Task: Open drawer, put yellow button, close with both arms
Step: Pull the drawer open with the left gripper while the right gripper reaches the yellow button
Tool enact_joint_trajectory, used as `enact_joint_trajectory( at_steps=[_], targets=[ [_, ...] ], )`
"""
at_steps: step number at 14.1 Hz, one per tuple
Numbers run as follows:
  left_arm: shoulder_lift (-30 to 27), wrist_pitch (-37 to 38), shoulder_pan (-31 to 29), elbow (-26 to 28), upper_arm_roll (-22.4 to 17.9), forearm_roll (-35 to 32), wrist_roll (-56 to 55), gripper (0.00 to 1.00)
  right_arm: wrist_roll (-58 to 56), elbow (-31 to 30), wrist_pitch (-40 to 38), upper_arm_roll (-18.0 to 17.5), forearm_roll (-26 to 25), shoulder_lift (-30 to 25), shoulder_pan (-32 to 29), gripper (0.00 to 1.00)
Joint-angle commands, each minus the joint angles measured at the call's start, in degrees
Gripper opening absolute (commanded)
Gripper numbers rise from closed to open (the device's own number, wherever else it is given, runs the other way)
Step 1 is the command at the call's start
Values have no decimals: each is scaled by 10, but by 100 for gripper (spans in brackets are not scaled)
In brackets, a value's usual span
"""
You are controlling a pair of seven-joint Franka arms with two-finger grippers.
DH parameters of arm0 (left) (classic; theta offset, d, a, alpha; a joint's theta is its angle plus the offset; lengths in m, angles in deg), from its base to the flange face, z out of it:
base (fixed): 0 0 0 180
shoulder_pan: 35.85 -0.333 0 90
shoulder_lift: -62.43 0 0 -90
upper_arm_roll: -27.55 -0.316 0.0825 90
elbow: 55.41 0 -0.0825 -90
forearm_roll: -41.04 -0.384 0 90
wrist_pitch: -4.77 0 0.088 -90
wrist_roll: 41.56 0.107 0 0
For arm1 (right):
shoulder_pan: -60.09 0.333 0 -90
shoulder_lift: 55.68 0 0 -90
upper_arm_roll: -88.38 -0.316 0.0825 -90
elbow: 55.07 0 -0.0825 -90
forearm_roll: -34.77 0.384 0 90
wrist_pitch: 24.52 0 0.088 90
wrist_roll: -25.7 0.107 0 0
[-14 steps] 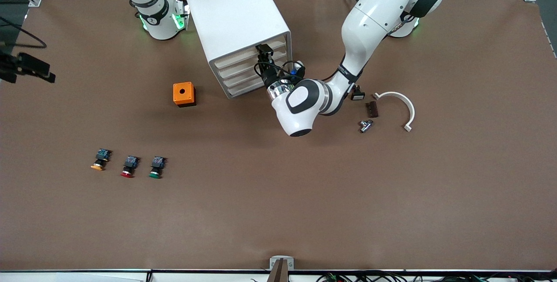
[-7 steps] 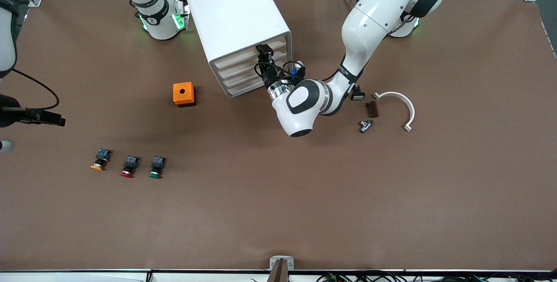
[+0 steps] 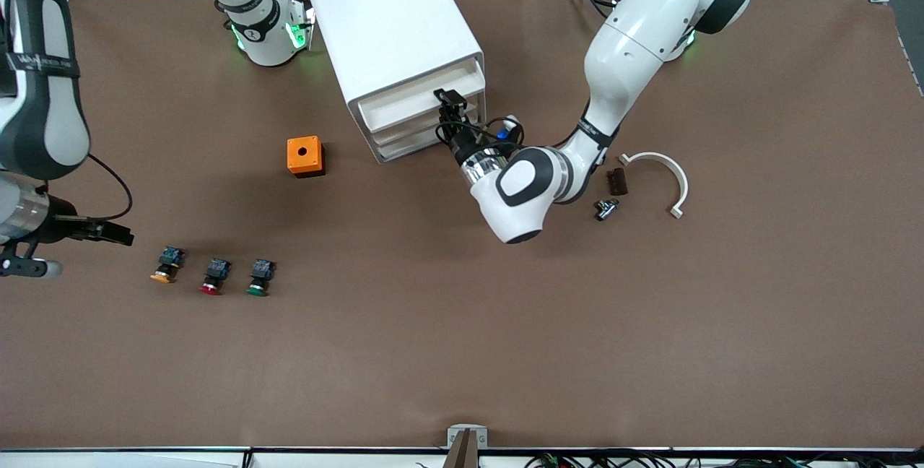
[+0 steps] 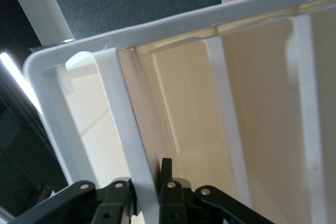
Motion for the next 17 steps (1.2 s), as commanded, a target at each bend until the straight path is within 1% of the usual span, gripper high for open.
enact_joint_trajectory(
  at_steps=[1, 3, 7, 12, 15, 16, 17],
  targets=[
    [7, -17, -28, -1, -6, -3, 23, 4, 12, -69, 86, -7, -5, -9, -14, 100],
    [9, -16, -40, -1, -6, -2, 22, 5, 29, -93, 132, -7, -5, 9, -16, 100],
    [10, -16, -63, -2, -6, -2, 22, 6, 37, -95, 197, -8, -5, 64, -29, 100],
    [10, -17, -90, -8, -5, -1, 15, 9, 37, -95, 229, -9, 0, 111, -31, 100],
    [10, -16, -96, -6, -5, -1, 15, 9, 36, -94, 232, -8, 0, 124, -30, 100],
    [11, -16, -98, -6, -5, 0, 15, 14, 36, -91, 233, -8, 0, 125, -31, 100],
    [12, -17, -98, -7, -5, 5, 15, 23, 38, -86, 235, -9, 3, 135, -29, 100]
  ],
)
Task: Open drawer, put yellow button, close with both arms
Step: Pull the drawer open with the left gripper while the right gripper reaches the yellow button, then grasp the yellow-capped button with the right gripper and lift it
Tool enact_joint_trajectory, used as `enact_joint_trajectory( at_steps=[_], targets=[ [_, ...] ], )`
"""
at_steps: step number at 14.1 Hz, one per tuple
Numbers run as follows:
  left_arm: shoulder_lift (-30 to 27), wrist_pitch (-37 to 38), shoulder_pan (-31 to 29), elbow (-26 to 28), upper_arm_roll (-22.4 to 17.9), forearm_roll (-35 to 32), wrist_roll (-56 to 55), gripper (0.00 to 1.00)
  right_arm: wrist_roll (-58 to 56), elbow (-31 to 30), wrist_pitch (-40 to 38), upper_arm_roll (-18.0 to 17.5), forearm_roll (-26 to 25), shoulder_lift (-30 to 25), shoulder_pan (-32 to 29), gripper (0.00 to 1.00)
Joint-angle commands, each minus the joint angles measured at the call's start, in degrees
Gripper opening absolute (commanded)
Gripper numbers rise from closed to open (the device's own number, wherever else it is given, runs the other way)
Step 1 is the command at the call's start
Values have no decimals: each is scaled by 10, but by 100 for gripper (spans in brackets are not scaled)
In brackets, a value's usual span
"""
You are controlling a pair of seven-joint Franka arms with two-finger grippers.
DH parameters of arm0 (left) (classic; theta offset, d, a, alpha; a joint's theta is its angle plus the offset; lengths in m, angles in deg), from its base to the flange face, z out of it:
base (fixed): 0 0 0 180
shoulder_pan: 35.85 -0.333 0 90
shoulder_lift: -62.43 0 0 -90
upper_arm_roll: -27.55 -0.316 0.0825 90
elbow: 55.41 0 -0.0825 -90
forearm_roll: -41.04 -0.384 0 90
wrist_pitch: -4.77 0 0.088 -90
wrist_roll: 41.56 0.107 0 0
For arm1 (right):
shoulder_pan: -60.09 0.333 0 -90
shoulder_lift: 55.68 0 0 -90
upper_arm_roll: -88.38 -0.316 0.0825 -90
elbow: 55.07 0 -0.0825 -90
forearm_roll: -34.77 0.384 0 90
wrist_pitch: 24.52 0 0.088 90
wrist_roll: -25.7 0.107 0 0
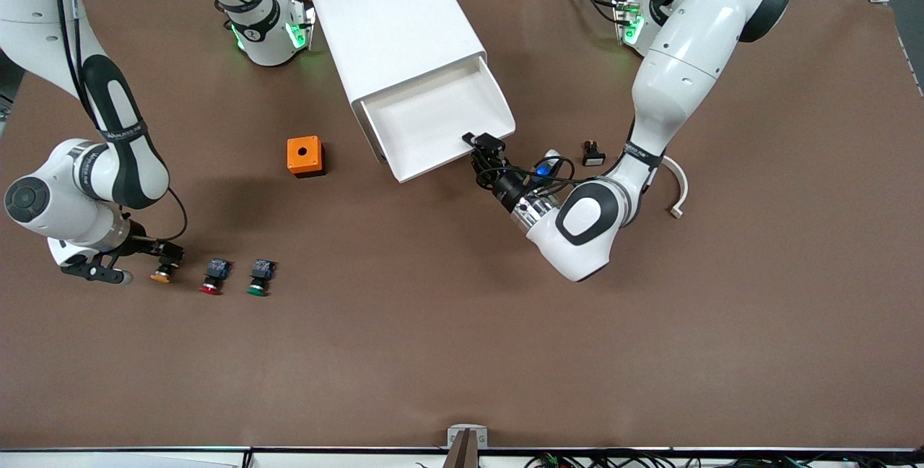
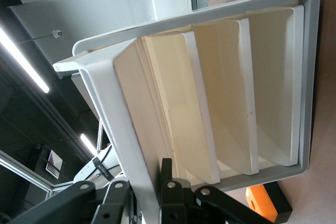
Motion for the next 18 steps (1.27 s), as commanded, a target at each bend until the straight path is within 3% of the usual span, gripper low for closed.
enact_joint_trajectory(
  at_steps=[1, 2, 3, 8, 12, 16, 18],
  targets=[
    [10, -2, -10, -1, -6, 9, 15, 46, 11, 17, 10, -9, 3, 23, -5, 100],
    [11, -2, -11, -2, -5, 22, 20, 84, 11, 17, 12, -9, 3, 26, -4, 100],
    [13, -2, -11, -3, -6, 34, 31, 99, 11, 17, 12, -9, 3, 26, -5, 100],
    [13, -4, -12, -10, -5, 56, 96, 99, 7, 19, 14, -9, 3, 31, -6, 96],
    [11, -3, -21, -32, -5, 61, 219, 99, 3, 19, 12, -9, 3, 31, -6, 61],
    [6, -2, -24, -65, -30, 43, 383, 99, 7, 19, 3, -9, 3, 28, -6, 6],
    [1, -2, -16, -81, -50, 22, 451, 99, 8, 32, -42, -12, 3, 8, -1, 0]
  ],
)
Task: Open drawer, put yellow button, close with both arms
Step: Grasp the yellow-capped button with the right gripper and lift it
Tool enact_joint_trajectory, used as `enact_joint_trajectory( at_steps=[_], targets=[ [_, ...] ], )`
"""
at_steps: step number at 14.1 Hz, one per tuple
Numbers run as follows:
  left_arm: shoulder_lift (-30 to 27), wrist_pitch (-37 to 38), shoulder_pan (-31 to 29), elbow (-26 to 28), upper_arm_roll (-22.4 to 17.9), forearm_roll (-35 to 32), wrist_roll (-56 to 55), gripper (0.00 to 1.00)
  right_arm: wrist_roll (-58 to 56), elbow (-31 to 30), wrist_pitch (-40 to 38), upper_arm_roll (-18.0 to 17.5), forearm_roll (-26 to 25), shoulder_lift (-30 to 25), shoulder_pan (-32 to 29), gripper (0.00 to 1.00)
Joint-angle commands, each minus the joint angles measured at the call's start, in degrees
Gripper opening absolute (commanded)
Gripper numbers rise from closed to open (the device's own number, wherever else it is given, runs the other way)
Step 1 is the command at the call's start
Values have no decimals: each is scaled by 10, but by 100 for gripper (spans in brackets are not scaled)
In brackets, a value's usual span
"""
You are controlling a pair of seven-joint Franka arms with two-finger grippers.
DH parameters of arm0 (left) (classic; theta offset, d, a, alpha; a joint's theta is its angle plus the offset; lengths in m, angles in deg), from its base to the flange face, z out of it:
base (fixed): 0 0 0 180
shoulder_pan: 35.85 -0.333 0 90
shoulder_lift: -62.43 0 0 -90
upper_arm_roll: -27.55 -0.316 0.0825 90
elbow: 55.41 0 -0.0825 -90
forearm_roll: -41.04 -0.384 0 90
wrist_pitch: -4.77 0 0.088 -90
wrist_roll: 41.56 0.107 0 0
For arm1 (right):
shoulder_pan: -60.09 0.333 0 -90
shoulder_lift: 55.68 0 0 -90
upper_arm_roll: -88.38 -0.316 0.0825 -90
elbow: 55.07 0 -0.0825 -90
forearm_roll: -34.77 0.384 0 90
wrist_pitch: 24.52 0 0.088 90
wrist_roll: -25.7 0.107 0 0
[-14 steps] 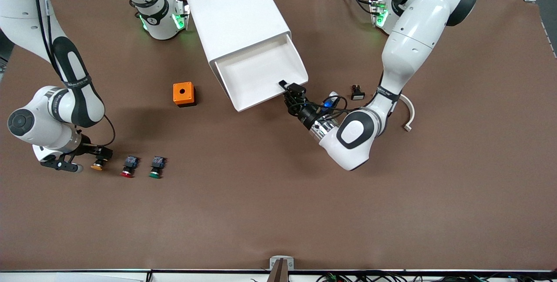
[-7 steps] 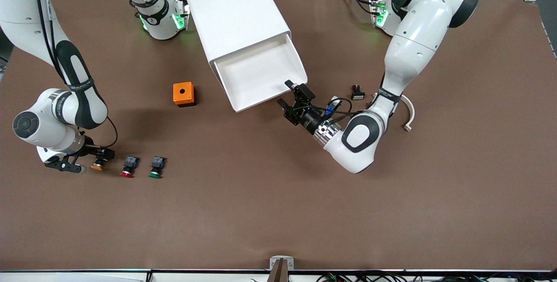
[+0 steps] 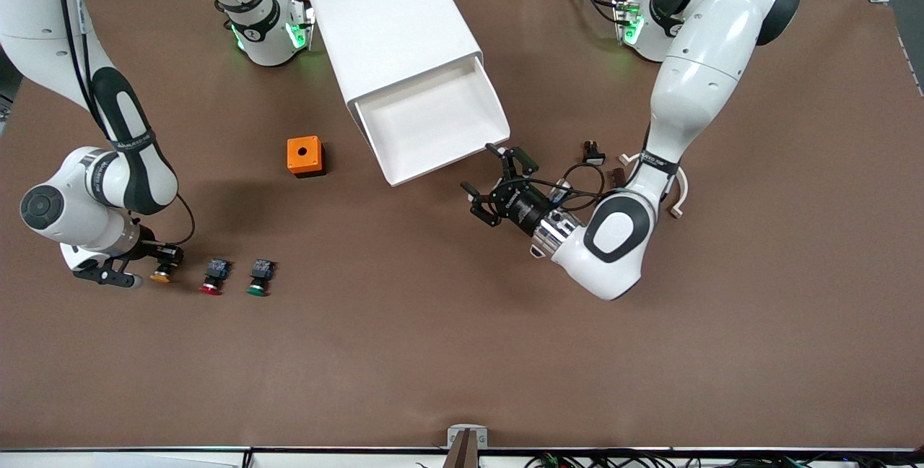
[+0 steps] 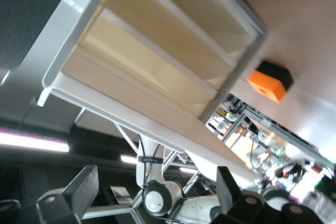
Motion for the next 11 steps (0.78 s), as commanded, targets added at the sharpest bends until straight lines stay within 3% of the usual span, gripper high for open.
enact_joint_trajectory(
  at_steps=[1, 4, 9, 11],
  targets=[
    [-16, 2, 9, -27, -19, -47, 97, 99, 11, 34, -91, -8, 3, -31, 0, 0],
    [-48, -17, 10, -27, -21, -118, 187, 99, 85, 109, -266, -13, 21, -66, 35, 0],
    [-80, -119, 11, -27, -21, -194, 231, 99, 258, 116, -399, -13, 100, -169, 128, 0],
    [-91, -132, 15, -26, -20, -226, 251, 99, 342, 116, -436, -13, 106, -215, 175, 0]
  ],
)
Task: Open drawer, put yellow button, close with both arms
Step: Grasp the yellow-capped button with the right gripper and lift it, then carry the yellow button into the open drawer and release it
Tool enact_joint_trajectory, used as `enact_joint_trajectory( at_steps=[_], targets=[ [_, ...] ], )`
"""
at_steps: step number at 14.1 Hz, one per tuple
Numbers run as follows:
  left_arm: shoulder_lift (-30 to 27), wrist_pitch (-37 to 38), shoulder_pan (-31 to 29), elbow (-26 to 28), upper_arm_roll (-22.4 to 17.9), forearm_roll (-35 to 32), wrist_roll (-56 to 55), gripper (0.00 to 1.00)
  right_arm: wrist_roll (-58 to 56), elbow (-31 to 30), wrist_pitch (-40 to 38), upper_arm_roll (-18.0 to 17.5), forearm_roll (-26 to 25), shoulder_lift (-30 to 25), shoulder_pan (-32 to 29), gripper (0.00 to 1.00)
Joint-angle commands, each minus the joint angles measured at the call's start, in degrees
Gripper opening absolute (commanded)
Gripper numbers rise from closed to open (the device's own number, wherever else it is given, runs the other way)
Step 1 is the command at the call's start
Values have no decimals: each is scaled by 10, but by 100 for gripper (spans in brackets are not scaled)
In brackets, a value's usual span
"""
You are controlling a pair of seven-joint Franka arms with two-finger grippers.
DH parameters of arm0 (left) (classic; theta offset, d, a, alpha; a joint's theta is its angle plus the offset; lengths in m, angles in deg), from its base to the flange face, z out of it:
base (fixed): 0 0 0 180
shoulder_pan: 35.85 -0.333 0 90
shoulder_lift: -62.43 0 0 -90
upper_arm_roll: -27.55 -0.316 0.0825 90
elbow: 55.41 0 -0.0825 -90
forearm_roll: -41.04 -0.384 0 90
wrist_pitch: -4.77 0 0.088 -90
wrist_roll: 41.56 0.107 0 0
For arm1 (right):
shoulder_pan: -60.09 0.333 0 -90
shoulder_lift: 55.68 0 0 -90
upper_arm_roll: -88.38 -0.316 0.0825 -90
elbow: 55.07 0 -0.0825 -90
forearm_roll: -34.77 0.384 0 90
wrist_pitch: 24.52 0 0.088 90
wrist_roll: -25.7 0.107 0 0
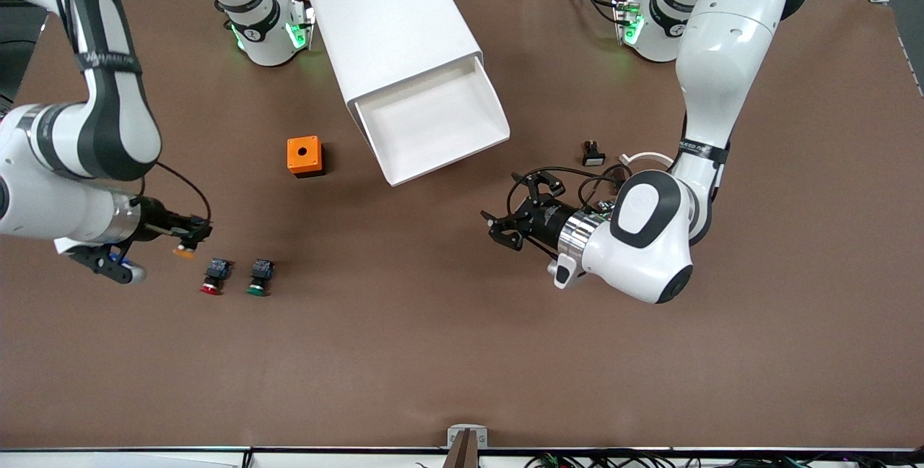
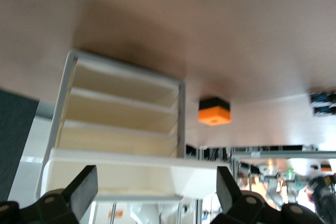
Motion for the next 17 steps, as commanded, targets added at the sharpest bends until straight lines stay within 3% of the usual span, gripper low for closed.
enact_joint_trajectory(
  at_steps=[1, 4, 8, 12, 17],
  targets=[
    [-27, -16, 14, 8, -9, -41, 30, 99, 112, -14, -40, 3, 15, -67, 53, 0],
    [-40, -44, 28, 10, -8, -85, 38, 99, 260, -14, -56, 0, 27, -99, 138, 0],
    [-46, -58, 29, 11, -5, -104, 40, 99, 424, 8, -42, 1, 34, -97, 240, 0],
    [-65, -58, 28, 12, -7, -105, 41, 99, 564, 3, 15, 1, 33, -94, 332, 0],
    [-65, -58, 30, 14, -7, -105, 44, 99, 673, -2, 71, 2, 28, -82, 403, 0]
  ],
)
